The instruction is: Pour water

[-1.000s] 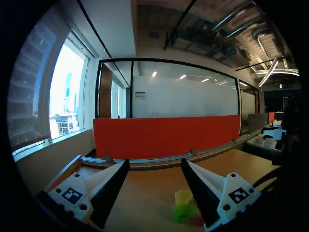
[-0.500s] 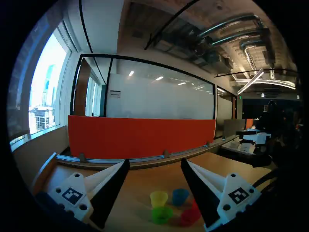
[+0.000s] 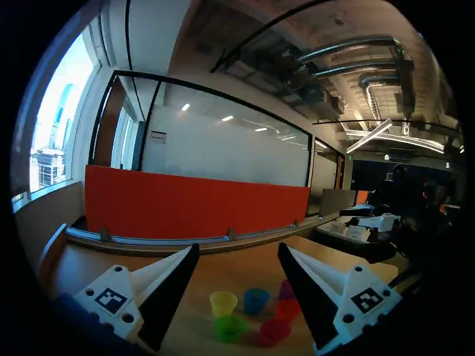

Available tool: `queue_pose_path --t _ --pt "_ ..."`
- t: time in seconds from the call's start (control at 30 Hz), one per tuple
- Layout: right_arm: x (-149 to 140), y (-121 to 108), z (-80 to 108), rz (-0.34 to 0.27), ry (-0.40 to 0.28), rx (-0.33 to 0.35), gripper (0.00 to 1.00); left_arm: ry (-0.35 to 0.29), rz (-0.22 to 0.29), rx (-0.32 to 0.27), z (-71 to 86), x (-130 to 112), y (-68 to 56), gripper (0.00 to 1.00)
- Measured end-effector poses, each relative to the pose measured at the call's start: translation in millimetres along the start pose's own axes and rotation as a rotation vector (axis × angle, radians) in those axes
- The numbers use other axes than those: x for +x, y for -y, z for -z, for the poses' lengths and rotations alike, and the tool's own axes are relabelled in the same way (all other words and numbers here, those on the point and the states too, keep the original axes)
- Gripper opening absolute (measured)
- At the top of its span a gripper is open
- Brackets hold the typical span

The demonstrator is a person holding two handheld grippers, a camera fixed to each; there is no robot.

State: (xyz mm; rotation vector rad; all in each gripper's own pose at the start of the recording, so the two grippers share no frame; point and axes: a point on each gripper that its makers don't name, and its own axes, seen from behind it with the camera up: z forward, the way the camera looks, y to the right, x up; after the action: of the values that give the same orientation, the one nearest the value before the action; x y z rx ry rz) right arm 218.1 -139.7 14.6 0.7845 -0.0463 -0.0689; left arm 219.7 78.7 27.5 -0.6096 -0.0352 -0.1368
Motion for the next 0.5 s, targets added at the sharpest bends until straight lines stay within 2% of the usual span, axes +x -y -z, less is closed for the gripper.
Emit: queue_pose_path --t 0.27,0.5 --pt "-5 7 -9.7 0.009 0.027 0.039 0.99 0.034 -0.035 -0.047 -1.0 -11 -6.4 0.98" --pt "-11 1 -20.4 -0.008 0.075 0.066 0.99 0.082 -0.049 -0.052 -0.8 -26 3.0 0.98"
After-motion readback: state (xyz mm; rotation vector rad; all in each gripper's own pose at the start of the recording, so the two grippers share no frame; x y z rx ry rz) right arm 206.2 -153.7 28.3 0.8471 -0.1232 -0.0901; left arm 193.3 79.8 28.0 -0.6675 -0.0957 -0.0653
